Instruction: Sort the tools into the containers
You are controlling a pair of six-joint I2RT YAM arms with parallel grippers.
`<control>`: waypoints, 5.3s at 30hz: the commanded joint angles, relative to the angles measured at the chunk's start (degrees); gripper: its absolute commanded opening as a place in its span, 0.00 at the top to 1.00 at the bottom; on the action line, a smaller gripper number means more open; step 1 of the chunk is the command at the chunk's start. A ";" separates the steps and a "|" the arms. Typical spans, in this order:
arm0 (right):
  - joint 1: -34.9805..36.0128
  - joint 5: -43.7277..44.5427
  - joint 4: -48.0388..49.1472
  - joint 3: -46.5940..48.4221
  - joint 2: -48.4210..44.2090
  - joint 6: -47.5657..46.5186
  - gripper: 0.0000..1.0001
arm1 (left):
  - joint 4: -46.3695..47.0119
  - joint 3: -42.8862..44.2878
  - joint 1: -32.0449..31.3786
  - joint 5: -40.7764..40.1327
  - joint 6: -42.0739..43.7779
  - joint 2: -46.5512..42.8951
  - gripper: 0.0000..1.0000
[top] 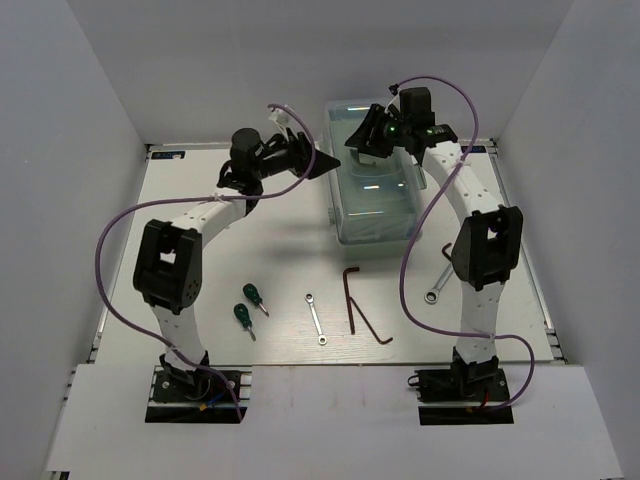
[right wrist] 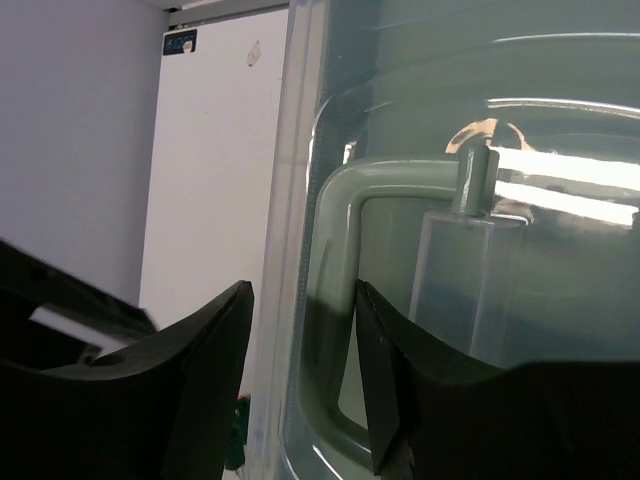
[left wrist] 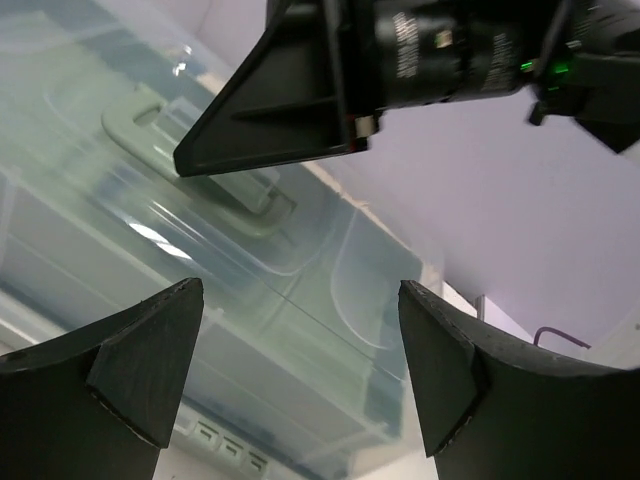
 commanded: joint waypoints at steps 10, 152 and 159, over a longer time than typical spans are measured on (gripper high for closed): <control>-0.11 -11.37 4.58 -1.70 -3.95 5.66 0.52 | -5.63 11.69 -4.75 -3.63 -0.22 9.33 0.11; -30.70 -5.17 2.30 -22.43 -8.68 -24.30 0.10 | -41.66 21.47 -3.79 -28.65 12.97 -1.90 0.50; -24.31 -8.11 5.21 -20.70 -20.65 -29.05 1.00 | -37.90 10.22 -3.79 -28.43 11.12 -2.62 1.00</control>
